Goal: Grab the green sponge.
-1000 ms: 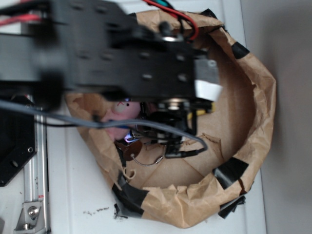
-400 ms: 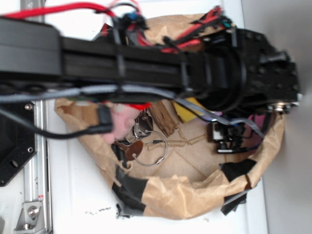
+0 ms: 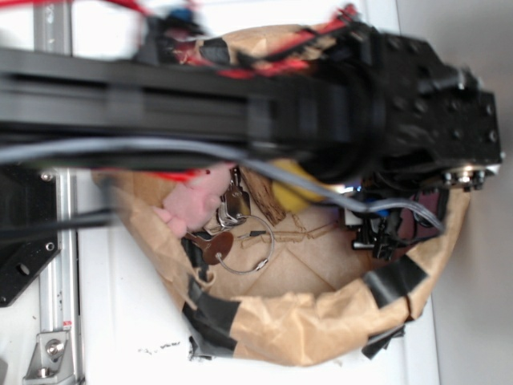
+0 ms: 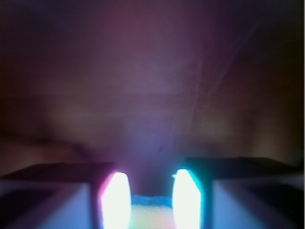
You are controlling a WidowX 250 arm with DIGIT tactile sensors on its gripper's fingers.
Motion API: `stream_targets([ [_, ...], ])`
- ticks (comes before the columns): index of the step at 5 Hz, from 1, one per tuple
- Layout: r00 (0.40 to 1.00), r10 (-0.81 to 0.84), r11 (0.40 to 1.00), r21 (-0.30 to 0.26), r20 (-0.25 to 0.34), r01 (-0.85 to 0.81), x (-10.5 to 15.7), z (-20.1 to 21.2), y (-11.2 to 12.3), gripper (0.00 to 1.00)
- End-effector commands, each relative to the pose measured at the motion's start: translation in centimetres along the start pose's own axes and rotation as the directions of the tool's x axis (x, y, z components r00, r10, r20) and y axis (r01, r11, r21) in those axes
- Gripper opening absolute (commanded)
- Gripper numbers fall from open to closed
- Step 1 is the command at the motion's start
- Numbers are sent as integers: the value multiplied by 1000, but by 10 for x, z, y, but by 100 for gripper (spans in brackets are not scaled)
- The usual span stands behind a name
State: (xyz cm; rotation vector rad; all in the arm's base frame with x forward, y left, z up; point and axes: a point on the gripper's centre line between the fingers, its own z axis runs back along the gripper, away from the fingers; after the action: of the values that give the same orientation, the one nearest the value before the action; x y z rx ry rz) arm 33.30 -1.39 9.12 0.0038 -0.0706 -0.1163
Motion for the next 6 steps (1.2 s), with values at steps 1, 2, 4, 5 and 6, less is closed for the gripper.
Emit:
stream_targets([
  [1, 991, -48, 999, -17, 126, 51, -22, 111, -6, 0],
  [2, 986, -21, 999, -23, 168, 26, -33, 121, -9, 100],
  [4, 980, 119, 993, -31, 161, -115, -40, 32, 0, 100],
  [5, 990, 55, 998, -15, 129, -54, -32, -18, -9, 100],
  [6, 997, 24, 1000, -17, 67, -23, -20, -48, -23, 100],
])
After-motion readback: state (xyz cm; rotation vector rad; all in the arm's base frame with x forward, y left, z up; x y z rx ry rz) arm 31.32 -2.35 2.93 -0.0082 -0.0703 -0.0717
